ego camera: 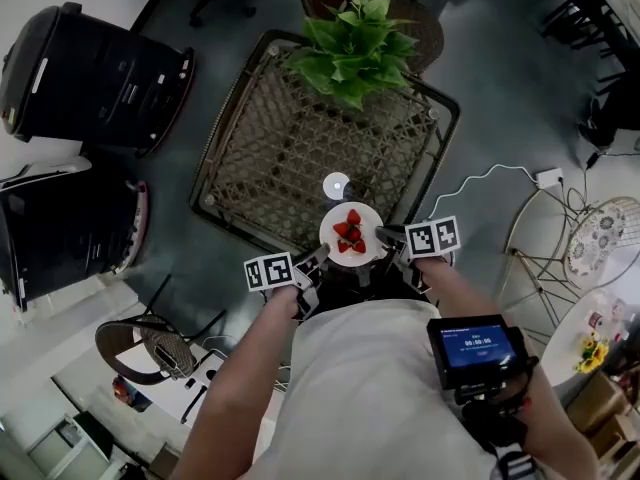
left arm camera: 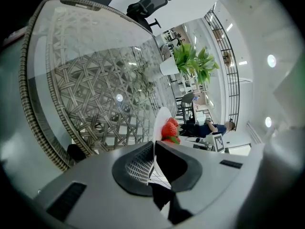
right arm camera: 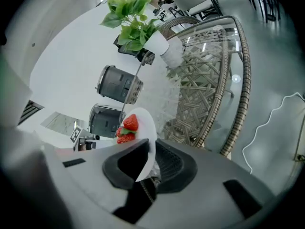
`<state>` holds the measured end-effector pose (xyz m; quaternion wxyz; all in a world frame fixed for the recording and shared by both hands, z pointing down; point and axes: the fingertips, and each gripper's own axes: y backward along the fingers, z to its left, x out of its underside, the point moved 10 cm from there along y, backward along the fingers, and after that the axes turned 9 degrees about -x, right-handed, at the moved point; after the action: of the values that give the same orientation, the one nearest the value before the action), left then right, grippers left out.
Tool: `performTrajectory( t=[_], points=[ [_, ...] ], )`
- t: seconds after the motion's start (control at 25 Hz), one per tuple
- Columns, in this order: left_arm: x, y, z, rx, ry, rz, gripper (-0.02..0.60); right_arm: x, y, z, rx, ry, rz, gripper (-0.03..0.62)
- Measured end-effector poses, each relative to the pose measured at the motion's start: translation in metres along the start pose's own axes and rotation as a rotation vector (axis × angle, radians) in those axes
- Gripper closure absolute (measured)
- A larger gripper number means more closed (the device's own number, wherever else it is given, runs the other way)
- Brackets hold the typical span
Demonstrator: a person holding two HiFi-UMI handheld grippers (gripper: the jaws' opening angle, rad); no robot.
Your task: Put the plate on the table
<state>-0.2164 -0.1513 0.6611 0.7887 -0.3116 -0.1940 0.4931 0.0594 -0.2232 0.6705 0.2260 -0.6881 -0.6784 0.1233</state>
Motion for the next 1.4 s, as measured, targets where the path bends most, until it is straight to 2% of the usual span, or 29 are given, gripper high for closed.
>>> performTrajectory(
  t=[0.76,1.08,1.4],
  points=[
    [-0.083,-0.064,-0.012,-0.033,-0.101,0.063,0.565,-0.063,-0.001,-0.038,0.081,-0.033,-0.101,0.565],
    [-0.122,-0.089,-0.022,-0.08,-0.157,0.07,0.565,-0.093,-0.004,-0.05,0.109,-0.035,-0.147,0.565],
    [-0.135,-0.108,-0.025,-0.155,-0.172,0.08,0.563,-0.104,-0.009,-0.061,0.158,-0.044,-0.159,0.563]
  ],
)
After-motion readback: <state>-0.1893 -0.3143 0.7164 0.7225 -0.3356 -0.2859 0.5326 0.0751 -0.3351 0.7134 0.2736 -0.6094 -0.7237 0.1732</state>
